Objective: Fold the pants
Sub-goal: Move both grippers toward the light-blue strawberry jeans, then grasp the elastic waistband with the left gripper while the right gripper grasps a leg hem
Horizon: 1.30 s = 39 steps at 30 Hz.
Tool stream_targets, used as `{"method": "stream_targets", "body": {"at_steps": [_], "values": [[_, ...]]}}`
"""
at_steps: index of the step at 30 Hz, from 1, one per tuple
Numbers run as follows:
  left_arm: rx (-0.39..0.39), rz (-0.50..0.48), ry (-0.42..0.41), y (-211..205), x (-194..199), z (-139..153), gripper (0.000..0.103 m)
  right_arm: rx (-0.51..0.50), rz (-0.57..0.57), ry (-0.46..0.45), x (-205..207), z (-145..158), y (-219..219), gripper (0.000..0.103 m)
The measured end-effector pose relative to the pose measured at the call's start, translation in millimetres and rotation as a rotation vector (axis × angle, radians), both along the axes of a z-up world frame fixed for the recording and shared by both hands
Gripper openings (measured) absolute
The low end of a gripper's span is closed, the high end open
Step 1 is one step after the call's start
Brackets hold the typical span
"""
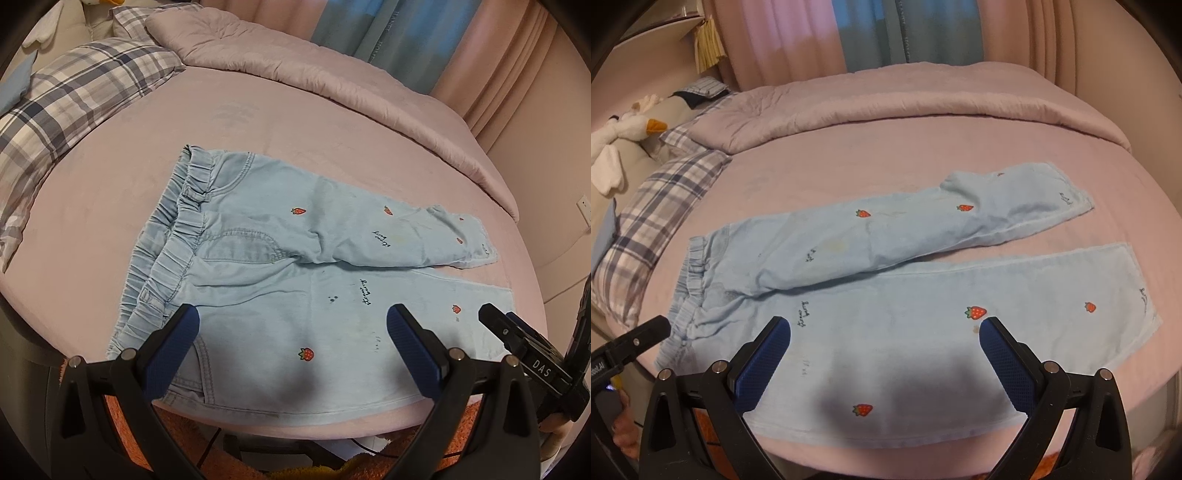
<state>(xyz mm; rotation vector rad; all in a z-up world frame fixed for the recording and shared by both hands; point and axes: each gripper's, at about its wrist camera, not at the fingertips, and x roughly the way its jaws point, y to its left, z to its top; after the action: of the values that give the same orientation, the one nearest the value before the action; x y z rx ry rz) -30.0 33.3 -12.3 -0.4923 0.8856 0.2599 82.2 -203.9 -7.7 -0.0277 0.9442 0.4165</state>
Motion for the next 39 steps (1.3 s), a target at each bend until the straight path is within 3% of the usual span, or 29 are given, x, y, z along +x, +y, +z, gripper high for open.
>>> {"method": "stream_targets", "body": {"at_steps": [27, 33, 39], "values": [[0.023, 0.034, 0.049, 9, 1, -11, 0.101, -0.007, -0.035, -0.018, 5, -5, -10, 0.102], [0.039, 0.137, 0.057, 34, -8, -19, 0.101, -0.009, -0.034, -0.018, 6, -5, -10, 0.102], [0.011, 0.271, 0.134, 72, -24, -50, 0.095, 0.002, -0.047, -0.014, 11, -6, -14, 0.102]]}}
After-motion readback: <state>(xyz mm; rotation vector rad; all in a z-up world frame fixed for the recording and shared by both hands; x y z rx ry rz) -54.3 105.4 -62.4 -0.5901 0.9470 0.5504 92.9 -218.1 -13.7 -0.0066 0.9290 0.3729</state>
